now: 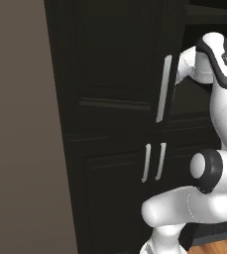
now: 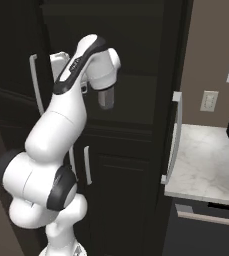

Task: Open the cabinet directly in front. Then move the liquor and the cup to the dining counter with the jar on it.

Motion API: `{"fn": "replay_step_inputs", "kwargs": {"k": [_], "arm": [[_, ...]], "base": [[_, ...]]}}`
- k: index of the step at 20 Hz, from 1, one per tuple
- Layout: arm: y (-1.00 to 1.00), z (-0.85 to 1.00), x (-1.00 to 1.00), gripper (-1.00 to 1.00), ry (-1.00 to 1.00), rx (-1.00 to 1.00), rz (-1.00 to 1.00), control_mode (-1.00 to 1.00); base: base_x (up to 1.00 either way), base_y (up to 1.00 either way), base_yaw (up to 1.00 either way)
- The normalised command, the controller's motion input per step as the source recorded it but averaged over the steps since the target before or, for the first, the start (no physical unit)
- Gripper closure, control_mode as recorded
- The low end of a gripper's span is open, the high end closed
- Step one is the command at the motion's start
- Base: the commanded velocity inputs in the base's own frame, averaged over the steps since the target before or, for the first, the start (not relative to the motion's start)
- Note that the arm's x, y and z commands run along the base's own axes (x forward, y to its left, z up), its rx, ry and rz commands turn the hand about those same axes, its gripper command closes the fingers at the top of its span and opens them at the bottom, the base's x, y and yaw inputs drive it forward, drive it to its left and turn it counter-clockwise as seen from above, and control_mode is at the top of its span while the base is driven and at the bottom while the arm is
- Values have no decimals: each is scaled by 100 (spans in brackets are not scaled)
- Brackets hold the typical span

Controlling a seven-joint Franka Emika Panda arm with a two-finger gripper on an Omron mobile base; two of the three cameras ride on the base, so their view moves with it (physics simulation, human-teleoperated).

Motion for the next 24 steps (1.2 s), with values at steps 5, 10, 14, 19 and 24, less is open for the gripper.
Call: {"fn": "replay_step_inputs", "kwargs": {"k": [5, 10, 14, 19, 24], "arm": [[8, 1, -100, -100, -5, 1, 33, -100], [13, 0, -100, -100, -27, 18, 7, -100], [34, 4, -100, -100, -40, 17, 0, -100], [90, -2, -100, -100, -25, 28, 0, -100], [100, -21, -74, -100, -16, 35, 1, -100]], "base": [[0, 0, 0], [0, 0, 0], [0, 0, 0], [0, 0, 0], [0, 0, 0]]}}
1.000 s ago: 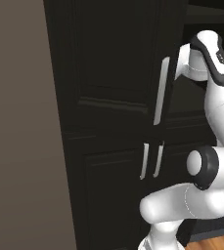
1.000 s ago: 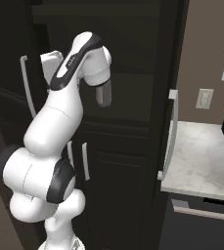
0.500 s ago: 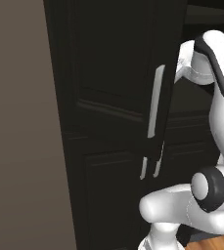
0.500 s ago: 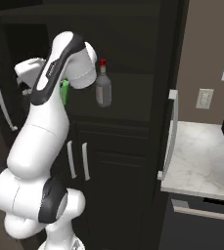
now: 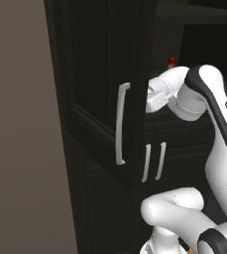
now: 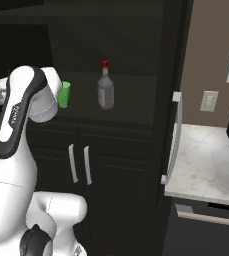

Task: Open the cabinet directly in front. Then move the liquor and the cup to the dining counter with the jar on it.

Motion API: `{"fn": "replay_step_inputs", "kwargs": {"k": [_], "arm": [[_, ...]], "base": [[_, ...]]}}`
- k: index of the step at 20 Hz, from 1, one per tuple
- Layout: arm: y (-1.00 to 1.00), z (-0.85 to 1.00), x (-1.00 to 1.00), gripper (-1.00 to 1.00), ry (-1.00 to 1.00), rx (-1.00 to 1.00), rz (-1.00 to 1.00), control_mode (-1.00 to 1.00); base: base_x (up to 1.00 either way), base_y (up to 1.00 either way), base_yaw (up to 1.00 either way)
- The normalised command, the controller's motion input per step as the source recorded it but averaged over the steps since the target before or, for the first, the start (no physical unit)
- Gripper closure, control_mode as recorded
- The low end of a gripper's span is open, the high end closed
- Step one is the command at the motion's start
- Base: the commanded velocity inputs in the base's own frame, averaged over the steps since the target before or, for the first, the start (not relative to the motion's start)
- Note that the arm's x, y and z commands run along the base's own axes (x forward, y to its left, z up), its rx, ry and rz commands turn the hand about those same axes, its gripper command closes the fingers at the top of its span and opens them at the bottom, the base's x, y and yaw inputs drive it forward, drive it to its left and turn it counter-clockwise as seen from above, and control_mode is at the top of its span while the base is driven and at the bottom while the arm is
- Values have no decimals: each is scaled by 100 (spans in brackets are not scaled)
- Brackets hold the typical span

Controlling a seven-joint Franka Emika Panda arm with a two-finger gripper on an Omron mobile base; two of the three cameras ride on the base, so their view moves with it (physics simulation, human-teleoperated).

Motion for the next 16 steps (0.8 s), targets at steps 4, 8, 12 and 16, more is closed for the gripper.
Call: {"fn": "replay_step_inputs", "kwargs": {"k": [4, 8, 12, 16], "arm": [[100, -37, -13, -100, -16, 26, -2, -100], [100, -36, 28, -100, -1, 19, -4, -100], [38, -2, 30, -100, 0, -3, -4, -100], [6, 0, 10, -100, 3, 0, -7, -100]], "base": [[0, 0, 0], [0, 0, 0], [0, 0, 0], [0, 0, 0]]}}
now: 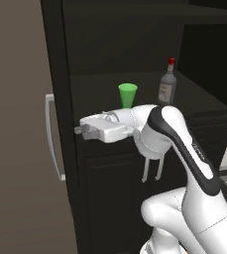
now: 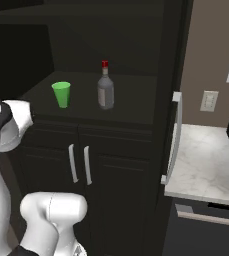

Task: Open the cabinet directly in front. Then move the liquor and the cup to the dining counter with the jar on it.

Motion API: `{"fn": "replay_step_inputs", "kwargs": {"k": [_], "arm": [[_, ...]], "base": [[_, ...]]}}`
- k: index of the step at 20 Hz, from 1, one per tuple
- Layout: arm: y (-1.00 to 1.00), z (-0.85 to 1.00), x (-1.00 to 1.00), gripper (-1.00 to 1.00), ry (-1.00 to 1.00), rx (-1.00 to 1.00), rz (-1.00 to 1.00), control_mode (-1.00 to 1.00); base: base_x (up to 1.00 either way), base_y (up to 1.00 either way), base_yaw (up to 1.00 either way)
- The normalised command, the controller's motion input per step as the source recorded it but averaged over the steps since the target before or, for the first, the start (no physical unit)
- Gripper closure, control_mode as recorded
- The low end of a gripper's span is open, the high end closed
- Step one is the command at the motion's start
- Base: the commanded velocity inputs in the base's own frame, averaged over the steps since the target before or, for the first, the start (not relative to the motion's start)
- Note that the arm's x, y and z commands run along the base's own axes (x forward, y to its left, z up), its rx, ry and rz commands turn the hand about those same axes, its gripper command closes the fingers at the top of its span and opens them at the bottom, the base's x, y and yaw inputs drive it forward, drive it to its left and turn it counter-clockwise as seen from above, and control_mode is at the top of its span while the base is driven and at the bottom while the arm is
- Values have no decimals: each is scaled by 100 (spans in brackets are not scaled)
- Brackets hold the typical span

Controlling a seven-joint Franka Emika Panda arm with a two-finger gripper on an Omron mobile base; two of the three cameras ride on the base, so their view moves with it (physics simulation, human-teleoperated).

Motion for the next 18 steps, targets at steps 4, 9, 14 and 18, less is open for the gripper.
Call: {"fn": "replay_step_inputs", "kwargs": {"k": [4, 9, 14, 18], "arm": [[-68, 9, -13, -100, 28, 0, -37, -100], [-100, 11, -32, -100, 35, -1, -43, -100], [-99, 4, -25, -100, 38, -8, -44, -100], [-71, 16, -12, -100, 43, -25, -43, -100]], "base": [[0, 0, 0], [0, 0, 0], [0, 0, 0], [0, 0, 0]]}}
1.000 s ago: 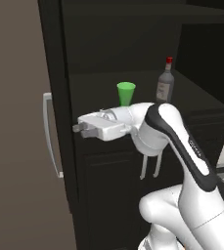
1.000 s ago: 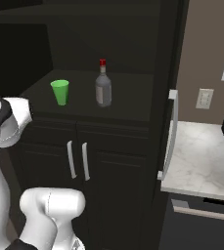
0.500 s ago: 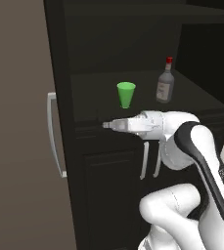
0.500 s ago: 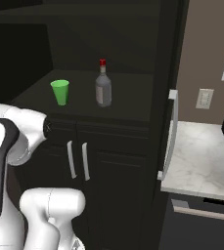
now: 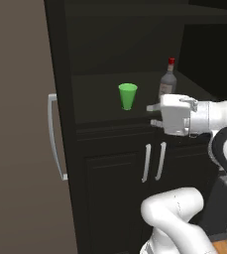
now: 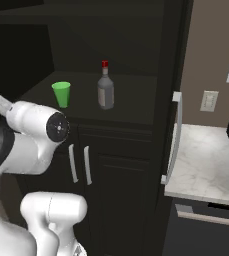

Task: Open the cabinet directly in front. Then move the liquor and the cup to the dining counter with the jar on it.

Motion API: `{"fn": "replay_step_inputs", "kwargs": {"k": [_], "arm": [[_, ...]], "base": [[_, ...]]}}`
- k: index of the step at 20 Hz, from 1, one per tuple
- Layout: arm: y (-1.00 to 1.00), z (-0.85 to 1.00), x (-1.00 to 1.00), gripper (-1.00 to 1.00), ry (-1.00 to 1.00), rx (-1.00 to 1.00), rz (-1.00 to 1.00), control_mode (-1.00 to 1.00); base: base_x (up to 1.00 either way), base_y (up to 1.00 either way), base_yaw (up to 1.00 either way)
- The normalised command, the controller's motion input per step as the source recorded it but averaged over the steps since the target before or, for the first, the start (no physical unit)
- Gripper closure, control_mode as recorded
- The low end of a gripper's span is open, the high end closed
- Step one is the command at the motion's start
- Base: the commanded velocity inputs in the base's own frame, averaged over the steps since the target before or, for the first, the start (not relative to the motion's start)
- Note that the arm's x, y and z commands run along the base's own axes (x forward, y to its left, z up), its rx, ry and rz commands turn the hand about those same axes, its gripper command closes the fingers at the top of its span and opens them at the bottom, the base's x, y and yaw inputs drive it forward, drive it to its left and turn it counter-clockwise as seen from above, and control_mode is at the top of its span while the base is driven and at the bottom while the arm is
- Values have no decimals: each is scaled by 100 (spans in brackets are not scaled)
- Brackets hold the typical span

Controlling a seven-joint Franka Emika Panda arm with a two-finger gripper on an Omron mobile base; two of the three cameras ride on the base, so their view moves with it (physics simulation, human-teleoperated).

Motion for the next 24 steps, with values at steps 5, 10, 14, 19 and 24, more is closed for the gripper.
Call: {"fn": "replay_step_inputs", "kwargs": {"k": [5, 10, 14, 19, 24], "arm": [[-19, 4, 0, -100, 51, -46, -35, -100], [14, -3, 3, -100, 24, -52, -17, -100], [0, -2, 12, -100, 4, -6, 0, -100], [0, 0, 42, -100, 10, 0, 0, -100], [-18, 0, 54, -100, 4, 0, 0, -100]], "base": [[0, 0, 0], [0, 0, 0], [0, 0, 0], [0, 0, 0], [0, 0, 0]]}}
